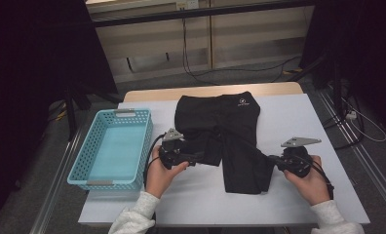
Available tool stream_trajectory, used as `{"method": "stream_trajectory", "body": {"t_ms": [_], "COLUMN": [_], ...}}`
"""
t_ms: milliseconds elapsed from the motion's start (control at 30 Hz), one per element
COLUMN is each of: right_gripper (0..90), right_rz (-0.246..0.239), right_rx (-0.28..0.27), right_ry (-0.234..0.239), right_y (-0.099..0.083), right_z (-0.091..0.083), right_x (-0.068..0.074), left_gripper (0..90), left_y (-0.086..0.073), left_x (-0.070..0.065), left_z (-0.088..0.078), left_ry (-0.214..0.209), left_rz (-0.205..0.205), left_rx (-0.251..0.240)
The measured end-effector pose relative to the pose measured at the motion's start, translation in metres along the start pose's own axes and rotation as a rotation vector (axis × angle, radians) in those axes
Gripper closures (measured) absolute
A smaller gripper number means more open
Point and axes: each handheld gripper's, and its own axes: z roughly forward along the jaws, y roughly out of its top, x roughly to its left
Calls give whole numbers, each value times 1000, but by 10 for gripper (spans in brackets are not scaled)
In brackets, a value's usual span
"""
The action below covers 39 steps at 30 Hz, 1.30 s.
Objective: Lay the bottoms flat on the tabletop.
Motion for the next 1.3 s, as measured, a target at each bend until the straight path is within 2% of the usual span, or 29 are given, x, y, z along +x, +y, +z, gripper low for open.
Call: {"method": "stream_trajectory", "body": {"t_ms": [167,400,467,533,567,600,667,700,800,867,933,1000,1100,1167,1200,1233,1267,1300], "right_gripper": [900,900,900,900,900,899,883,840,643,632,580,577,562,559,584,584,746,834], "right_rz": [-13,1,0,-10,-10,-34,-93,-112,-66,-34,3,39,63,14,-7,-7,-16,-19], "right_rx": [-25,-66,-72,-36,-36,0,14,11,-29,-45,-49,-44,-7,47,47,47,49,44], "right_ry": [-25,-67,-45,5,5,33,63,61,24,8,-36,-50,-60,-84,-93,-93,-76,-62], "right_y": [-2,-8,-10,-13,-13,-17,-19,-19,-12,-5,2,8,13,13,12,12,14,13], "right_z": [-14,-34,-39,-37,-37,-30,-23,-20,-14,-8,3,16,34,44,48,48,48,49], "right_x": [-1,-7,-5,0,0,9,15,17,12,5,-4,-11,-18,-15,-13,-13,-10,-10], "left_gripper": [170,170,170,170,170,170,170,170,170,170,170,170,170,170,170,170,170,170], "left_y": [0,0,0,0,0,0,-1,-1,-1,-2,-3,-3,-4,-4,-4,-4,-5,-5], "left_x": [1,0,0,-1,-1,-1,-1,-1,0,1,2,4,4,5,6,6,6,6], "left_z": [0,-1,0,0,0,0,1,1,0,-1,-2,-4,-5,-6,-6,-6,-6,-6], "left_ry": [-3,-6,-2,-4,-4,-6,-6,-7,-9,-3,1,6,9,10,10,10,13,11], "left_rz": [0,-9,-4,-6,-6,-6,-11,-10,-12,-11,-19,-16,-20,-24,-22,-22,-25,-24], "left_rx": [-2,-8,3,0,0,-4,3,5,3,1,-1,2,-4,-10,-7,-7,-5,-2]}}
